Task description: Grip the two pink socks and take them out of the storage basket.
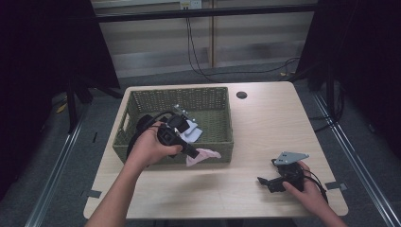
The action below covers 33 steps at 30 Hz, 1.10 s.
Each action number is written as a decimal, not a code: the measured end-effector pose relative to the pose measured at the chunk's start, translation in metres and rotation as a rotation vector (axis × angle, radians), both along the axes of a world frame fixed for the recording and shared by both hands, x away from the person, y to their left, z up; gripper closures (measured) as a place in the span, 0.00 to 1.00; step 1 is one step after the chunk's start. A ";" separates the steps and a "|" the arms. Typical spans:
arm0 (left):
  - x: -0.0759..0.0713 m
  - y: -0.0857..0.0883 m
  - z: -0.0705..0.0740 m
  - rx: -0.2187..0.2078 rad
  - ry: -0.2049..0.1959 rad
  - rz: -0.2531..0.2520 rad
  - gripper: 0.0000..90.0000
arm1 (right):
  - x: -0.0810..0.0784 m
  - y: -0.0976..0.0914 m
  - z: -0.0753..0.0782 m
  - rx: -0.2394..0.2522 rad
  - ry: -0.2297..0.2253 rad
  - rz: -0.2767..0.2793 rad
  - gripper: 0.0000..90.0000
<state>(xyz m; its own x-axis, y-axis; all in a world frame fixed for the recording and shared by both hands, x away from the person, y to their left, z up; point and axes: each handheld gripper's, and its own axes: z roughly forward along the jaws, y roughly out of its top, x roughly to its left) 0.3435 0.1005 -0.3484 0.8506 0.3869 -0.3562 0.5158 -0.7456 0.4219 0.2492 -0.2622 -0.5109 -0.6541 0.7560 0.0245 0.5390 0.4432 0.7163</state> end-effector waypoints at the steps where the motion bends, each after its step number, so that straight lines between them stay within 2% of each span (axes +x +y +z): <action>1: 0.000 -0.001 -0.003 0.004 -0.002 -0.004 0.93 | 0.000 0.000 0.000 0.000 0.000 0.000 0.10; 3: 0.000 -0.002 -0.009 0.018 0.005 -0.002 0.92 | 0.000 0.000 0.000 0.000 0.000 0.000 0.10; 6: 0.000 -0.003 -0.014 0.013 0.006 0.000 0.92 | 0.000 0.000 0.000 0.000 0.000 0.000 0.10; 12: 0.000 -0.008 -0.029 0.028 -0.004 -0.004 0.91 | 0.000 0.000 0.000 0.000 0.000 0.000 0.10; 17: -0.001 -0.009 -0.038 0.042 0.004 -0.005 0.91 | 0.000 0.000 0.000 0.000 0.000 0.000 0.10; 19: -0.002 -0.010 -0.046 0.065 -0.008 -0.010 0.91 | 0.000 0.000 0.000 0.000 0.000 0.000 0.10; 24: -0.004 -0.012 -0.055 0.076 -0.003 -0.021 0.91 | 0.000 0.000 0.000 0.000 0.000 0.000 0.10; 26: -0.005 -0.013 -0.058 0.088 -0.014 -0.021 0.91 | 0.000 0.000 0.000 0.000 0.000 0.000 0.10; 28: -0.007 -0.012 -0.065 0.079 -0.030 -0.014 0.88 | 0.000 0.000 0.000 0.000 0.000 0.001 0.10; 33: -0.011 -0.009 -0.072 0.074 -0.028 -0.025 0.77 | 0.000 0.000 0.000 0.000 0.000 0.001 0.10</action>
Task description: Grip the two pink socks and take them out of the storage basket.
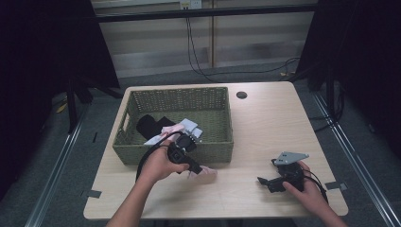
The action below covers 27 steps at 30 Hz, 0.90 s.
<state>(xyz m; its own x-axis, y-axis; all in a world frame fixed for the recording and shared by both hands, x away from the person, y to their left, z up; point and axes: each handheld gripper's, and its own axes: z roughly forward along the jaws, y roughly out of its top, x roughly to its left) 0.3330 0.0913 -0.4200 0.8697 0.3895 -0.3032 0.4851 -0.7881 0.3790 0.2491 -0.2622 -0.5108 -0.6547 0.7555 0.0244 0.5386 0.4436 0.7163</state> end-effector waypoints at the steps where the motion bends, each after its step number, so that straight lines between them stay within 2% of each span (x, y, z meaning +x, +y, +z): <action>1: -0.001 0.000 0.000 0.000 -0.005 0.002 0.74 | 0.000 0.000 0.000 0.000 0.000 0.000 0.10; 3: -0.002 0.001 0.001 -0.002 -0.004 0.004 0.66 | 0.000 0.000 0.000 0.000 0.000 0.000 0.10; 6: -0.005 0.004 0.008 -0.028 -0.028 -0.005 0.57 | 0.000 0.000 0.000 0.000 0.000 0.000 0.10; 7: -0.005 0.004 0.008 -0.028 -0.028 -0.005 0.55 | 0.000 0.000 0.000 0.000 0.000 0.000 0.10; 8: -0.006 0.007 0.013 -0.049 -0.031 0.000 0.54 | 0.000 0.000 0.000 0.000 0.000 0.000 0.10; 10: -0.006 0.010 0.019 -0.063 -0.034 0.009 0.51 | 0.000 0.000 0.000 0.000 0.000 0.000 0.10; 13: -0.004 0.014 0.025 -0.062 -0.033 0.016 0.50 | 0.000 0.000 0.000 0.000 0.000 0.000 0.10; 15: -0.001 0.019 0.035 -0.075 -0.042 0.041 0.49 | 0.000 0.000 0.000 0.000 0.000 0.000 0.10; 18: 0.003 0.023 0.048 -0.084 -0.048 0.050 0.48 | 0.000 0.000 0.000 0.000 0.000 0.000 0.10; 19: 0.003 0.023 0.048 -0.084 -0.048 0.050 0.48 | 0.000 0.000 0.000 0.000 0.000 0.000 0.10; 20: 0.006 0.024 0.057 -0.100 -0.056 0.064 0.48 | 0.000 0.000 0.000 0.000 0.000 0.000 0.10; 21: 0.006 0.024 0.057 -0.100 -0.056 0.064 0.48 | 0.000 0.000 0.000 0.000 0.000 0.000 0.10; 22: 0.011 0.026 0.065 -0.103 -0.063 0.074 0.47 | 0.000 0.000 0.000 0.000 0.000 0.000 0.10; 24: 0.017 0.028 0.071 -0.107 -0.074 0.101 0.47 | 0.000 0.000 0.000 0.000 0.000 0.000 0.10; 25: 0.017 0.028 0.071 -0.107 -0.074 0.101 0.46 | 0.000 0.000 0.000 0.000 0.000 0.000 0.10; 27: 0.028 0.032 0.077 -0.072 -0.116 0.135 0.45 | 0.000 0.000 0.000 0.000 0.000 0.000 0.10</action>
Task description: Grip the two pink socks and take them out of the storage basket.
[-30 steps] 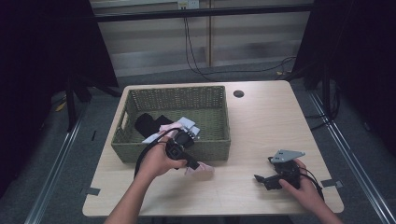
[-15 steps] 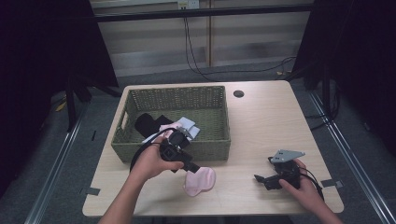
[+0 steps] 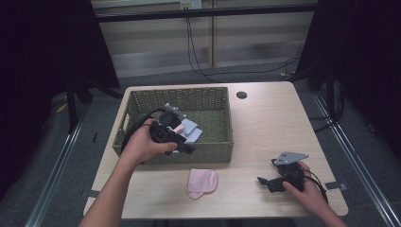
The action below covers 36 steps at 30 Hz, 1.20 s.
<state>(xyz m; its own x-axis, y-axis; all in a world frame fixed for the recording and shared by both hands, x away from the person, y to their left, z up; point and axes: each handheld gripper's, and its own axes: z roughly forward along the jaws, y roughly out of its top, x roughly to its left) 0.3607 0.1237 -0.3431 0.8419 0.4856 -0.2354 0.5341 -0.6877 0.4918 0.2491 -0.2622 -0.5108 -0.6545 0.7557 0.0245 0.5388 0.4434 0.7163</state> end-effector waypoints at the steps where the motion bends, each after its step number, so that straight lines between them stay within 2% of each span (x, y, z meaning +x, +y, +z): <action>1: 0.003 0.001 0.001 0.008 -0.010 0.005 0.44 | 0.000 0.000 0.000 0.000 0.000 0.000 0.10; 4: 0.011 0.004 0.001 0.002 -0.004 0.018 0.44 | 0.000 0.000 0.000 0.000 0.000 0.000 0.10; 5: 0.018 0.006 0.001 0.017 -0.008 0.026 0.44 | 0.000 0.000 0.000 0.000 0.000 0.000 0.10; 9: 0.031 0.012 -0.001 0.037 -0.026 0.052 0.43 | 0.000 0.000 0.000 0.000 0.000 0.000 0.10; 16: 0.053 0.020 -0.014 0.072 -0.012 0.077 0.43 | 0.000 0.000 0.000 0.000 0.000 0.000 0.10; 21: 0.067 0.027 -0.024 0.098 -0.016 0.108 0.42 | 0.000 0.000 0.000 0.003 0.001 -0.003 0.10; 23: 0.071 0.030 -0.028 0.121 -0.020 0.118 0.42 | 0.000 0.000 0.000 0.002 0.000 -0.003 0.10; 28: 0.080 0.034 -0.039 0.131 -0.016 0.140 0.42 | 0.000 0.000 0.000 0.002 0.000 -0.003 0.10; 33: 0.090 0.039 -0.057 0.153 -0.002 0.186 0.42 | 0.000 0.000 0.000 0.002 -0.002 -0.001 0.10; 36: 0.093 0.042 -0.063 0.156 0.009 0.206 0.44 | 0.000 0.000 0.000 0.003 -0.001 -0.002 0.10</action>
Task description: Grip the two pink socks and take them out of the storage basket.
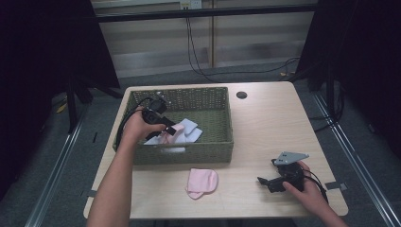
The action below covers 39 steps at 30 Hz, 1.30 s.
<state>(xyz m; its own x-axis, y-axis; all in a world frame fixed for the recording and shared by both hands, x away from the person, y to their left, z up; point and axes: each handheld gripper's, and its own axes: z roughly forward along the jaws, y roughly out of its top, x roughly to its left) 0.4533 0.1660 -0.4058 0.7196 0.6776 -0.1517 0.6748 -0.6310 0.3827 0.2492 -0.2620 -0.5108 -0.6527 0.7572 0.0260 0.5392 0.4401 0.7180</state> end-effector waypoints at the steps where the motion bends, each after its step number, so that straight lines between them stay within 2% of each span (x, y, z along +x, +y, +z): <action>1: 0.002 0.003 -0.006 0.012 0.015 0.006 0.46 | 0.000 0.000 0.000 0.000 0.000 0.000 0.10; 4: 0.004 0.005 -0.008 0.033 0.022 0.012 0.57 | 0.000 0.000 0.000 0.000 0.000 0.000 0.10; 5: 0.005 0.006 -0.008 0.016 0.057 0.018 0.63 | 0.000 0.000 0.000 0.000 0.000 0.000 0.10; 6: 0.005 0.006 -0.008 0.016 0.057 0.018 0.68 | 0.000 0.000 0.000 0.000 0.000 0.000 0.10; 7: 0.005 0.004 -0.009 0.028 0.071 0.019 0.72 | 0.000 0.000 0.000 0.000 0.000 0.000 0.10; 8: 0.005 0.004 -0.009 0.028 0.071 0.019 0.82 | 0.000 0.000 0.000 0.000 0.000 0.000 0.10; 9: 0.006 0.005 -0.009 0.052 0.105 0.053 0.88 | 0.000 0.000 0.000 0.000 0.000 0.000 0.10; 10: 0.006 0.005 -0.009 0.052 0.105 0.053 0.92 | 0.000 0.000 0.000 0.000 0.000 0.000 0.10; 11: 0.005 0.005 -0.007 0.043 0.117 0.068 0.93 | 0.000 0.000 0.000 0.000 0.000 0.000 0.10; 13: 0.003 0.005 -0.004 0.043 0.106 0.069 0.94 | 0.000 0.000 0.000 0.000 0.000 0.000 0.10; 18: 0.000 0.003 0.007 0.051 0.129 0.054 0.94 | 0.000 0.000 0.000 0.000 0.000 0.000 0.10; 23: -0.003 0.002 0.020 0.016 0.116 0.054 0.94 | 0.000 0.000 0.000 0.000 0.000 0.000 0.10; 34: -0.007 -0.002 0.040 0.002 0.114 0.039 0.94 | 0.000 0.000 0.000 0.000 0.000 0.000 0.10; 39: -0.009 -0.002 0.054 -0.028 0.109 0.050 0.94 | 0.000 0.000 0.000 0.000 0.000 0.000 0.10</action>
<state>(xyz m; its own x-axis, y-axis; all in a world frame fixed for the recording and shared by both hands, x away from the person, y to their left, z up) 0.4444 0.1641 -0.3521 0.6634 0.7062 -0.2471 0.7436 -0.5857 0.3224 0.2492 -0.2620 -0.5108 -0.6524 0.7574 0.0263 0.5396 0.4398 0.7179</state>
